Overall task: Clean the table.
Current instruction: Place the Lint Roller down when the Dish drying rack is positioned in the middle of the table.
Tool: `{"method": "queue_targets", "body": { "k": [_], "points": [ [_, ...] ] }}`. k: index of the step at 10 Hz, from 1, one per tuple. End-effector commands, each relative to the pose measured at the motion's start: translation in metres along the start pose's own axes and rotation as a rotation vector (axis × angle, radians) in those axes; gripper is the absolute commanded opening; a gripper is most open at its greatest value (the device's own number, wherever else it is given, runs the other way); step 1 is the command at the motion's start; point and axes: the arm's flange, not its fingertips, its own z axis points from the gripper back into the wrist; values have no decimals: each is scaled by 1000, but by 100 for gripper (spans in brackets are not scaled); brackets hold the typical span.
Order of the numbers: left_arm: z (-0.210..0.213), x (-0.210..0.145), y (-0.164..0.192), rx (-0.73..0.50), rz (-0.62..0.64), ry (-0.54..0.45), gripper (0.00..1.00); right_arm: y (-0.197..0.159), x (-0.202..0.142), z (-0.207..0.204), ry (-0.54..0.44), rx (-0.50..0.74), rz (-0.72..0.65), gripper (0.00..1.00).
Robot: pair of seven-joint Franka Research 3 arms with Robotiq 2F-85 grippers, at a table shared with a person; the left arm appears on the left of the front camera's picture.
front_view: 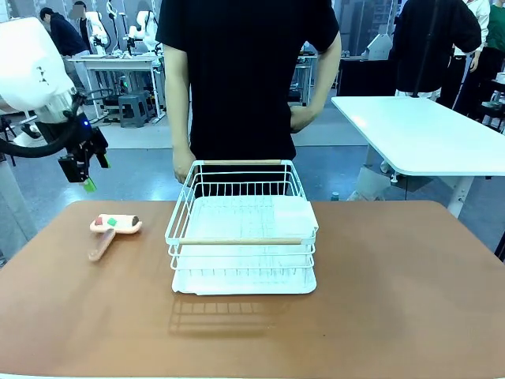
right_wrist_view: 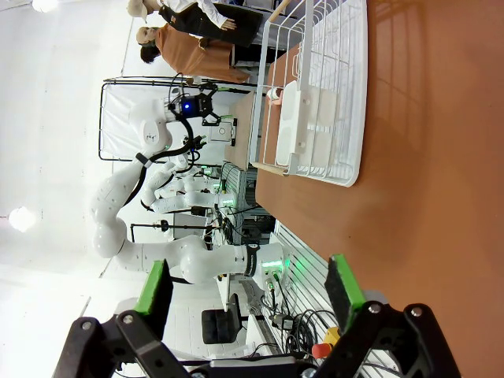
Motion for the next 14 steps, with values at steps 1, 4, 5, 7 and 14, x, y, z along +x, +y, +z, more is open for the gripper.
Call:
{"method": "queue_targets", "body": {
  "k": [1, 4, 5, 7, 14],
  "points": [
    [17, -7, 21, -71, -8, -4, 100, 2, -1, 0, -6, 15, 14, 100],
    [26, -9, 12, -49, -12, 2, 100, 2, -1, 0, -6, 15, 14, 100],
    [26, -9, 12, -49, -12, 2, 100, 2, -1, 0, -6, 15, 14, 100],
    [26, -9, 12, -49, -12, 2, 100, 2, -1, 0, -6, 15, 14, 100],
    [26, -9, 12, -49, -12, 2, 100, 2, -1, 0, -6, 15, 14, 100]
  ]
}}
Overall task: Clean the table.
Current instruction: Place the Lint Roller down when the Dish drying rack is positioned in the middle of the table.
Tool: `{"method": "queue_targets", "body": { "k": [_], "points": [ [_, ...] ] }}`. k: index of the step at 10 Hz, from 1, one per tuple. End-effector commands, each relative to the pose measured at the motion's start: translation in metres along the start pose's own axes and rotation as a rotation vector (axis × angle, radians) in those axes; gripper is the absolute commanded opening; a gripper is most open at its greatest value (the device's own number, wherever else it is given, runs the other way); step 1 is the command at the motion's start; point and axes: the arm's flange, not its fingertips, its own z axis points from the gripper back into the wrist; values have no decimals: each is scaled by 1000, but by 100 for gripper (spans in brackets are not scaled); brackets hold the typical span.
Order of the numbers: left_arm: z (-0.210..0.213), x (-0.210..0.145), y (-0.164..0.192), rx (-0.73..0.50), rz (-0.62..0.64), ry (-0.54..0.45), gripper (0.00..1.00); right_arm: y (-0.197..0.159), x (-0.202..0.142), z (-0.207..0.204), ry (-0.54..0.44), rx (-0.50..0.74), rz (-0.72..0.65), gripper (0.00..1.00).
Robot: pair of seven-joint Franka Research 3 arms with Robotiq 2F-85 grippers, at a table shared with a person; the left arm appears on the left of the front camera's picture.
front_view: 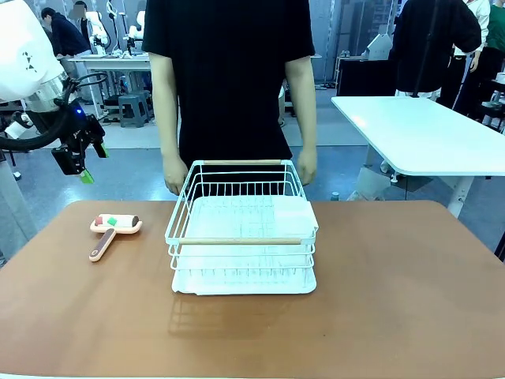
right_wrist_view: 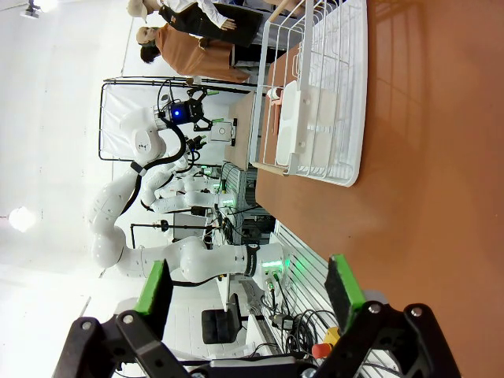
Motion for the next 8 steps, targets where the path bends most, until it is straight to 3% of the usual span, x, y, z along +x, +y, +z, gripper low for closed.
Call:
{"method": "queue_targets", "body": {
  "k": [1, 8],
  "points": [
    [1, 1, -2, -1, 4, -7, 100, 2, -1, -1, -6, 15, 14, 100],
    [1, 1, -2, -1, 4, -7, 100, 2, -1, -1, -6, 15, 14, 100]
  ]
}}
